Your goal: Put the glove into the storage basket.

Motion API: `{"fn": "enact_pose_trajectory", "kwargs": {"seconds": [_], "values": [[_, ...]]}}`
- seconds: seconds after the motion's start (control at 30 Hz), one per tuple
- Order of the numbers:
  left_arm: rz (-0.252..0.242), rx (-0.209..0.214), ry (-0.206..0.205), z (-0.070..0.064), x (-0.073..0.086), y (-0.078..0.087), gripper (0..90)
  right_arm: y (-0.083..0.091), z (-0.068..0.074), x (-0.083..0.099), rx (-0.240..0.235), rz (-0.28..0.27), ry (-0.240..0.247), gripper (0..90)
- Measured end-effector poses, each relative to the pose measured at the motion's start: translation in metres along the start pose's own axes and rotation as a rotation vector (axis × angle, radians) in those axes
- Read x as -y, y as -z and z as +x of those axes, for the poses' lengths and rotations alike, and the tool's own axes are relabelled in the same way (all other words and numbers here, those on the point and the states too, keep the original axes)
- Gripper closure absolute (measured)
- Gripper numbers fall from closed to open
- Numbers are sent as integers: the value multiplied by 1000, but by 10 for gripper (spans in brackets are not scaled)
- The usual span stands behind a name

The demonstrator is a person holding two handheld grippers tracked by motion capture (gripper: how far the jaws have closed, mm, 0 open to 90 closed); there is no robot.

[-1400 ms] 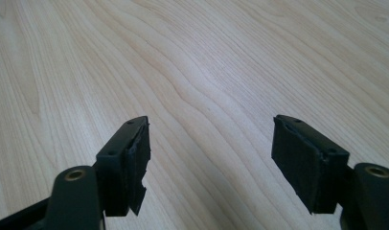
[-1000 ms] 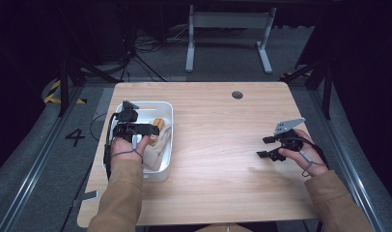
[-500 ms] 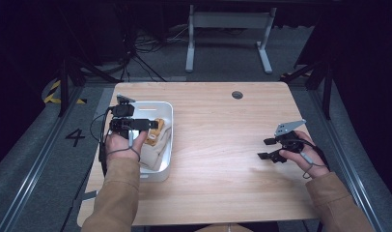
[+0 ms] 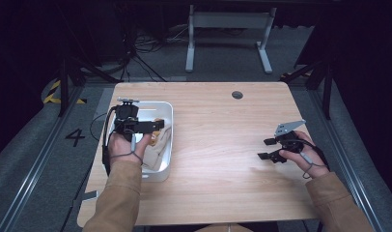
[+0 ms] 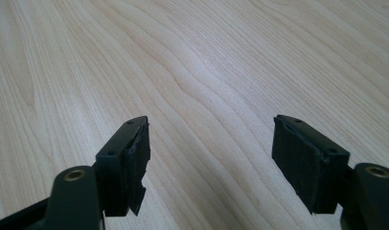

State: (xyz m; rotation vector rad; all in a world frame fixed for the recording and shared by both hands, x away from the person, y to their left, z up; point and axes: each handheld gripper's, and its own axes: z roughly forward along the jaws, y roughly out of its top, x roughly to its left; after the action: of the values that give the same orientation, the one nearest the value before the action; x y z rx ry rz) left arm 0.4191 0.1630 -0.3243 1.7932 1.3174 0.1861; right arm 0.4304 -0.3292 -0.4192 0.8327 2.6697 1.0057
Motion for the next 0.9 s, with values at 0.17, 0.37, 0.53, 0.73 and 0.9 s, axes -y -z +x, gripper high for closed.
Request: {"fn": "enact_pose_trajectory", "kwargs": {"seconds": [0.17, 0.37, 0.53, 0.73, 0.9], "values": [[7, 90, -67, -21, 2, -4, 0, 1, 1, 0, 1, 0, -4, 300], [29, 191, -180, -64, 13, -16, 0, 0, 0, 2, 9, 12, -1, 299], [41, 390, -289, -88, 30, -35, 0, 1, 0, 2, 9, -1, 0, 299], [66, 393, -346, -101, 49, -57, 0, 0, -1, 3, 10, 6, 5, 298], [74, 443, -410, -109, 68, -77, 0, -1, -2, 6, 15, 13, -2, 297]]}}
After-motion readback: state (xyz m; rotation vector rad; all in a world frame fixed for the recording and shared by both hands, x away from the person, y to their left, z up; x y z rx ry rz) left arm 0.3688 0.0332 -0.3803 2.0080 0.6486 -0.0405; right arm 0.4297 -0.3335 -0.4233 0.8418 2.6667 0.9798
